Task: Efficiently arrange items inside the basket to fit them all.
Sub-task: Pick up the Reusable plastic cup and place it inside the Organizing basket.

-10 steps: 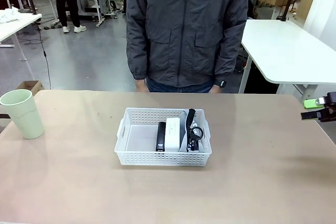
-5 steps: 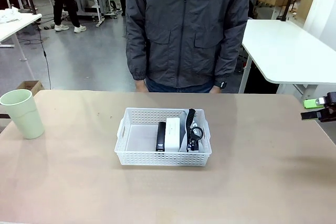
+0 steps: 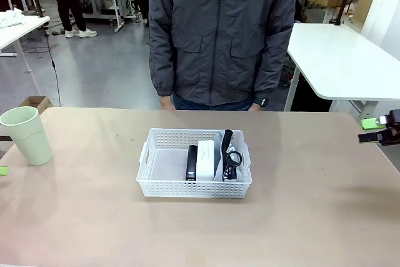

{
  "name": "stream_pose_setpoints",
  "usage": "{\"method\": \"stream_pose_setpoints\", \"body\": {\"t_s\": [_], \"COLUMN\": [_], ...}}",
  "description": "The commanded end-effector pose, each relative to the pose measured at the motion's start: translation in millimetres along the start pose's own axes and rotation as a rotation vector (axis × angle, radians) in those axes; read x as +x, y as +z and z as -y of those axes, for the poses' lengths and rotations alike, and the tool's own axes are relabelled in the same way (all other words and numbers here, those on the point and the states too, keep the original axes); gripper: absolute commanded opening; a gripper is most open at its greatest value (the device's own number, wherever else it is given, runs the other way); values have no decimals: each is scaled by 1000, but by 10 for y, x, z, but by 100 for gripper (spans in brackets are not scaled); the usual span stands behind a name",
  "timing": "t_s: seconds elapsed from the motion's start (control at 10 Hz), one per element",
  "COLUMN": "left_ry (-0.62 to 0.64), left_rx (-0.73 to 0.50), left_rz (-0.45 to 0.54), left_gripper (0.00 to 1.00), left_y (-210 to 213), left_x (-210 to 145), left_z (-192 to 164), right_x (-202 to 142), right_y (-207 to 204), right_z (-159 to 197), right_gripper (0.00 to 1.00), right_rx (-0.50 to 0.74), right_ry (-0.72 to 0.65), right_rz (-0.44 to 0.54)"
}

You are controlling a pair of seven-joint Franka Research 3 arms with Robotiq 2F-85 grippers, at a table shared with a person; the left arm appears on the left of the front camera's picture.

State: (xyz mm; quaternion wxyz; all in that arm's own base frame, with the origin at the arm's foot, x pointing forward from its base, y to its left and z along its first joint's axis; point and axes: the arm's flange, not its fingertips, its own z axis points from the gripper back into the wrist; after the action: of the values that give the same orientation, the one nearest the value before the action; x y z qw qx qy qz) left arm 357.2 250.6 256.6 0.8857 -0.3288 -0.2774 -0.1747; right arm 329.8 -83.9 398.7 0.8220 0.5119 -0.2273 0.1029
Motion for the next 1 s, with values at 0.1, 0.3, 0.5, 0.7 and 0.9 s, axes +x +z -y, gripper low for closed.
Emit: {"method": "stream_pose_setpoints", "body": {"t_s": [0.1,0.3,0.5,0.7,0.9], "left_ry": [45,62,3,-122,-214], "left_rx": [14,13,7,-32,-51], "left_rz": [-31,-34,1,45,84], "left_gripper": [100,100,100,100,100], "left_y": [-254,-297,-328,-324,-343], "left_x": [76,81,81,105,126], "left_z": [-67,-104,-120,-23,12], "right_x": [16,16,16,16,16], "right_y": [-14,-14,-14,-14,-14], "right_z": [-26,-26,-26,-26,-26], "right_gripper": [100,100,100,100,100], "right_rx": [6,6,6,6,6], "right_ry": [-14,-14,-14,-14,-14], "right_rz": [10,10,10,10,10]}}
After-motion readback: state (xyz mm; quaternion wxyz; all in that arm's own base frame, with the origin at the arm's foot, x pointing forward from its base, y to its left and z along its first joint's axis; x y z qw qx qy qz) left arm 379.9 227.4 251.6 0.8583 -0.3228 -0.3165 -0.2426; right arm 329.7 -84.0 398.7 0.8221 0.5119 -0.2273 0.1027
